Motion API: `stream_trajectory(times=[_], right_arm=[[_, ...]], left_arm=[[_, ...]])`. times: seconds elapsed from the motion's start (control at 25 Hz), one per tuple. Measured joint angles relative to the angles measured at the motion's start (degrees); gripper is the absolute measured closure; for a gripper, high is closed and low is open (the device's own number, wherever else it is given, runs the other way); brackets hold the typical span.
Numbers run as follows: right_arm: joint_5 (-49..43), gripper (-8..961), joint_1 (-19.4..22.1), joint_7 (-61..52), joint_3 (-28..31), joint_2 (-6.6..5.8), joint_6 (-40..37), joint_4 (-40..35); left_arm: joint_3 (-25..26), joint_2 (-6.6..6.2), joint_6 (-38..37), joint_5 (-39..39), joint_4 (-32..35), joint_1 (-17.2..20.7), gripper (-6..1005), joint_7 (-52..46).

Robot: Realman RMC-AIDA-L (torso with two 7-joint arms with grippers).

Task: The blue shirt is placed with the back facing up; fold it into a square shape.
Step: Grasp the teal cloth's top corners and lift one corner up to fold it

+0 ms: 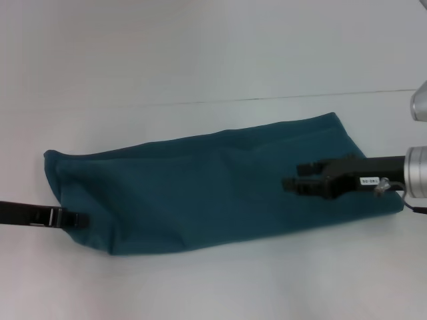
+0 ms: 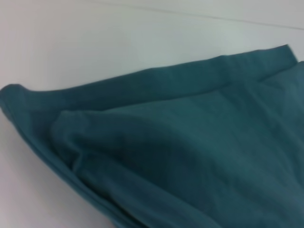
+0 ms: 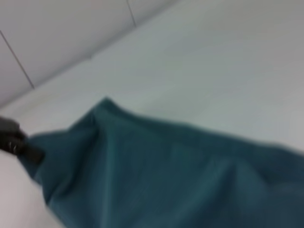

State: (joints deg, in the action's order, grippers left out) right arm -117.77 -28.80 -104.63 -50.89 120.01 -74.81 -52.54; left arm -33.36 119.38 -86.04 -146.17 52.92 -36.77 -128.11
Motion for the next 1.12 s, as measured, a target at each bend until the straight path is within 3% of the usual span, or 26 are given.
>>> stream_trajectory(times=[0.4,0.84,1.12], right_arm=[[24.0,625,-1.67,30.51,-5.24,0.36,15.6,21.22],[37.34,953,-3.02,48.74,-5.9,0.5,16.78,32.43],[42.44,954,-7.14,56.3,-6.13,0.81,21.09,39.1]], left_arm=[[5.22,-2.7,-5.83,2.19,-0.3,-3.3,937,-0.75],[5.95,-3.42,-6.48,4.0,-1.98,-8.4,937,-4.1],[6.49,-4.26,-8.02,5.96,-2.64,-12.38,937,-5.94]])
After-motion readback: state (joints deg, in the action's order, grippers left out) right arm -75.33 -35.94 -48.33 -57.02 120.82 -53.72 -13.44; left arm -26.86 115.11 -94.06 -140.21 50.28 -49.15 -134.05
